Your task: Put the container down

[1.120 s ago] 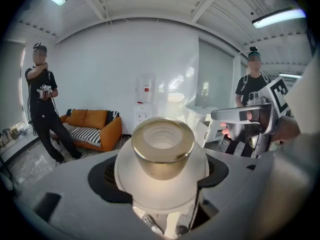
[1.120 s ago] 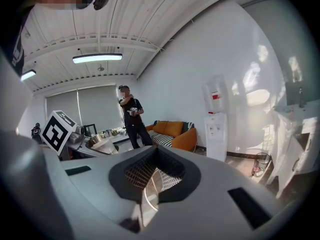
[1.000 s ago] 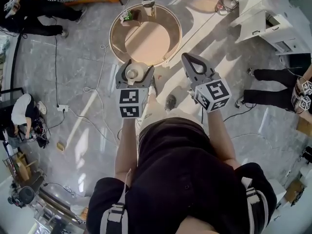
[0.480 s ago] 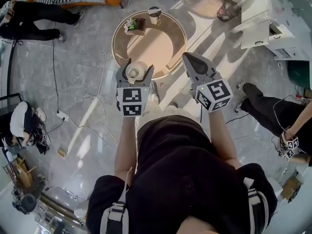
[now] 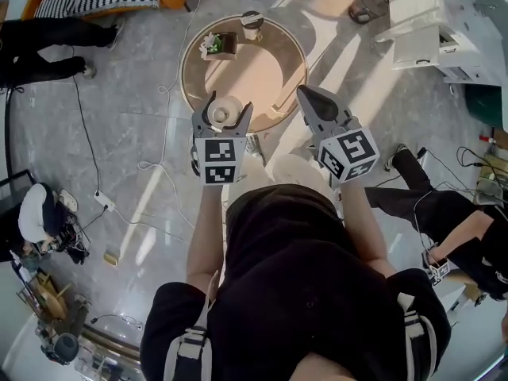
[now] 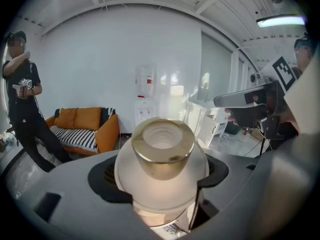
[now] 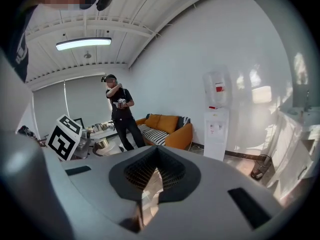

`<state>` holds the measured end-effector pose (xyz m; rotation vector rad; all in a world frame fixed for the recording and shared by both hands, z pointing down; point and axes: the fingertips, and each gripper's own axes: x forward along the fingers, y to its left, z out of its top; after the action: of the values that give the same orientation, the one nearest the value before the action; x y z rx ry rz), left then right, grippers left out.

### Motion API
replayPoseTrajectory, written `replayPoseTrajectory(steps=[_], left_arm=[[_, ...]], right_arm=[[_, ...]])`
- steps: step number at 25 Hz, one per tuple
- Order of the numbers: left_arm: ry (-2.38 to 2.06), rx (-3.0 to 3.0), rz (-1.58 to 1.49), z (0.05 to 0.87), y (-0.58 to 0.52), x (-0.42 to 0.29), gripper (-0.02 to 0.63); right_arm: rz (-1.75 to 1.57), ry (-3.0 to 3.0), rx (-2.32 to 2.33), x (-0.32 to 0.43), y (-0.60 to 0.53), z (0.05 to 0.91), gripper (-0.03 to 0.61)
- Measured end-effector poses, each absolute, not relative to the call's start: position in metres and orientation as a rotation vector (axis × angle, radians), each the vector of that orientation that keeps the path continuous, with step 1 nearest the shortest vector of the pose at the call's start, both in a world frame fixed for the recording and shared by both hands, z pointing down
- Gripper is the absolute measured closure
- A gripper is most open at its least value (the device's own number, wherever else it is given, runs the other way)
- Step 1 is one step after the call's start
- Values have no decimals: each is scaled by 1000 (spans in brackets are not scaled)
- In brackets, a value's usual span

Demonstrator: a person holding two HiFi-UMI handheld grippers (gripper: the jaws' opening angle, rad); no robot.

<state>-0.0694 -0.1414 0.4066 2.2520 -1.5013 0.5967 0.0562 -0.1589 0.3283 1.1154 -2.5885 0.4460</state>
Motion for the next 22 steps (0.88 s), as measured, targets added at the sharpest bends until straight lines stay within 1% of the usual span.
replayPoseTrajectory(steps=[11,16,22], left_arm=[[-1436,2279,657,455,-170,-72,261],[-1429,2249,674,493,-177,-71,261],[-1436,2199,684,541,-204,-86,261]], right_arm=[[497,-2534,1129,43,-173,367,575],[533,-2512,1114,39,-177,396,575],[560,-2488,1085,22,-202,434,575]])
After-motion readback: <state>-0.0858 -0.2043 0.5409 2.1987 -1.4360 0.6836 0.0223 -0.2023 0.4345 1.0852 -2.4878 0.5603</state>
